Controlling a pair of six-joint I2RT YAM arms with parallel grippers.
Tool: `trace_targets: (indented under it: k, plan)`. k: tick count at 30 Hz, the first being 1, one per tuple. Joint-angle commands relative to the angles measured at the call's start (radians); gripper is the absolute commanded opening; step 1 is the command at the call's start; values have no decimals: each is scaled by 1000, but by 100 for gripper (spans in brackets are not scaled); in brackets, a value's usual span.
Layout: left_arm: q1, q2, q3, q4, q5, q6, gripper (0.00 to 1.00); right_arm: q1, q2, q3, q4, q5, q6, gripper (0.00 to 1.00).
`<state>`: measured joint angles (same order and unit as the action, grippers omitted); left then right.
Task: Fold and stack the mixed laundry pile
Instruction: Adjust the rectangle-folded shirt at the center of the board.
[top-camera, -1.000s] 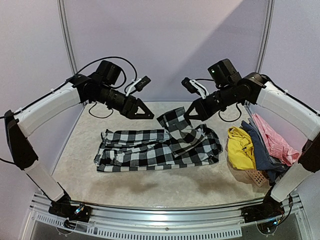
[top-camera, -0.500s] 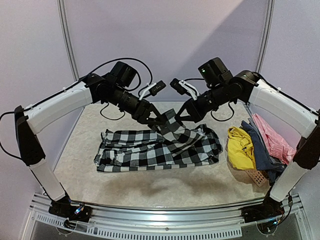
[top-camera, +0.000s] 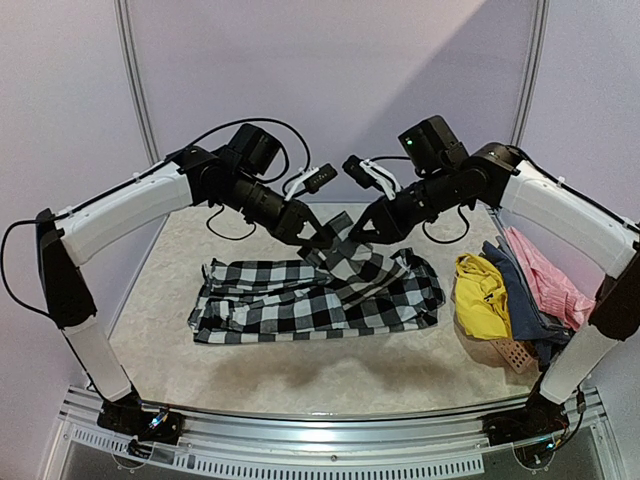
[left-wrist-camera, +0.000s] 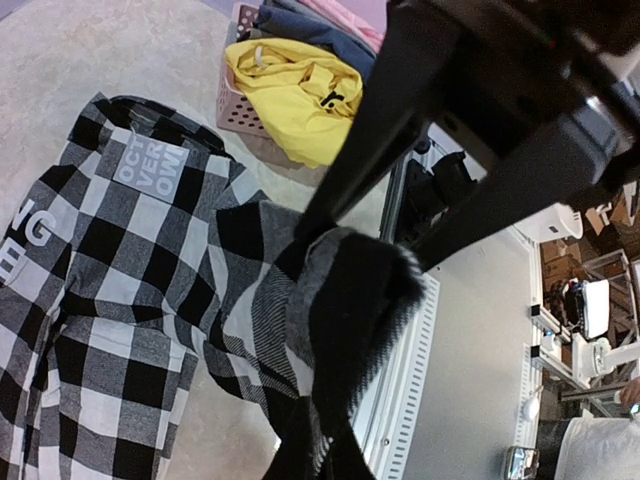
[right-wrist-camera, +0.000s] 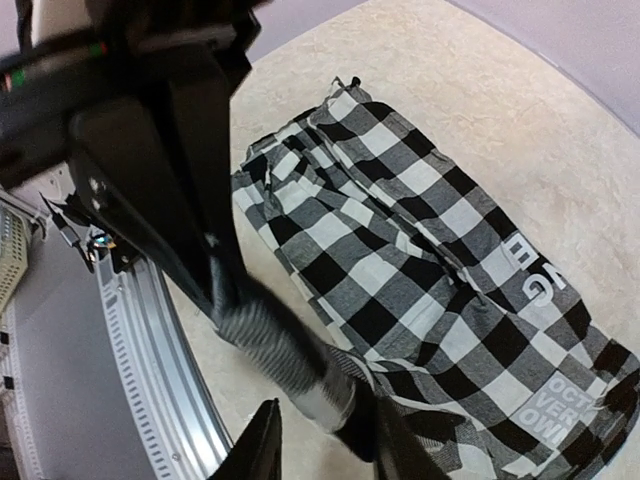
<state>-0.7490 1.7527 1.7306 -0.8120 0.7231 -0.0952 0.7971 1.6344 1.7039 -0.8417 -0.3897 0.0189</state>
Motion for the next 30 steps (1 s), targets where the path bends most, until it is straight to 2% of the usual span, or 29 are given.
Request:
trace_targets:
  k: [1,4,11,22,30]
  plan:
    - [-11,-56,24,30,-14,-133,0,-24,-121,-136,109,106,108,37]
    - [3,-89,10,84,10,-231,0,-66,-206,-246,203,179,173,49]
    - [94,-171,-83,219,26,-453,0,-187,-336,-394,407,234,323,53]
    - [264,-180,-251,256,-40,-651,0,-193,-324,-419,345,322,360,53]
    - [298,-159,-337,248,-63,-711,0,-195,-322,-437,308,357,368,53]
